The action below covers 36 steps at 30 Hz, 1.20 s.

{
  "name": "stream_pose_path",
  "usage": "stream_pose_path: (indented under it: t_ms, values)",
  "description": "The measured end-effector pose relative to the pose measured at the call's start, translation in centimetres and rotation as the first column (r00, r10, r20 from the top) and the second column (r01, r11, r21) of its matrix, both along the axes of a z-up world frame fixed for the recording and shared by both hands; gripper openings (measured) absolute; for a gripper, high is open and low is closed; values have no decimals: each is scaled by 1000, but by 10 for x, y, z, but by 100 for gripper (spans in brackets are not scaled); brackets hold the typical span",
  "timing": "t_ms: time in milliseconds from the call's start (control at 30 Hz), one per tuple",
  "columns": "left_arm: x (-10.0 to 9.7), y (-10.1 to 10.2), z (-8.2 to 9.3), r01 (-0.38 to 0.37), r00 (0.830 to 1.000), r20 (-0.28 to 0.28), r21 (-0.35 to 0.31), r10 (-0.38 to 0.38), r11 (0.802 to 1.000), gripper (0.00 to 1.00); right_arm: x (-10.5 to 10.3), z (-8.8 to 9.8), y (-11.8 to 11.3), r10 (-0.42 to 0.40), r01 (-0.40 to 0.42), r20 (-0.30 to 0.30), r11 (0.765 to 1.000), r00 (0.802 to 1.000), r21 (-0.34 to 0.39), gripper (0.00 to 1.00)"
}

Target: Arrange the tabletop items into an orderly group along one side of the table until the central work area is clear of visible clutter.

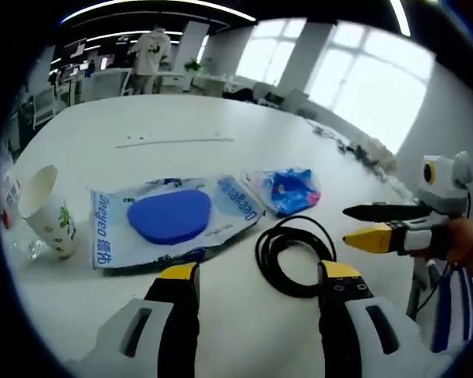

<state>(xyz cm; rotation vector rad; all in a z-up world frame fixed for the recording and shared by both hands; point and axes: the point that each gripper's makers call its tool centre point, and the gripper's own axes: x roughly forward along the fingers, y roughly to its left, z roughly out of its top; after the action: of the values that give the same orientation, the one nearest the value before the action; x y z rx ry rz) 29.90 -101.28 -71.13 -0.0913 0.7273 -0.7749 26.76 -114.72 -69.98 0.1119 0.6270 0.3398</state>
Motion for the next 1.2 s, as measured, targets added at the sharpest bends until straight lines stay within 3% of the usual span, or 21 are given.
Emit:
stream_pose_path:
  t_ms: [300,367,533,600,867,1200]
  values:
    - [3,34,20,40,997,68,22,-42,999,71,-5,21,10,91,-90,29,995,995,-30,84]
    - [1,42,24,71,993,95,41,-74,997,75,-6,27,10,98,-97,36,995,995,-21,88]
    - [-8,62,37,86,991,104,5,-86,996,80,-9,41,7,124,-122,58,992,991,-46,96]
    - [-10,72,42,92,988,124,27,-95,995,82,-11,46,6,132,-129,63,990,989,-48,99]
    - [-17,108,65,85,983,162,32,-89,996,86,-24,57,4,162,-158,59,985,985,-77,100]
    - [-15,157,87,-33,977,212,7,31,999,89,-42,67,2,184,-177,65,979,981,-101,100]
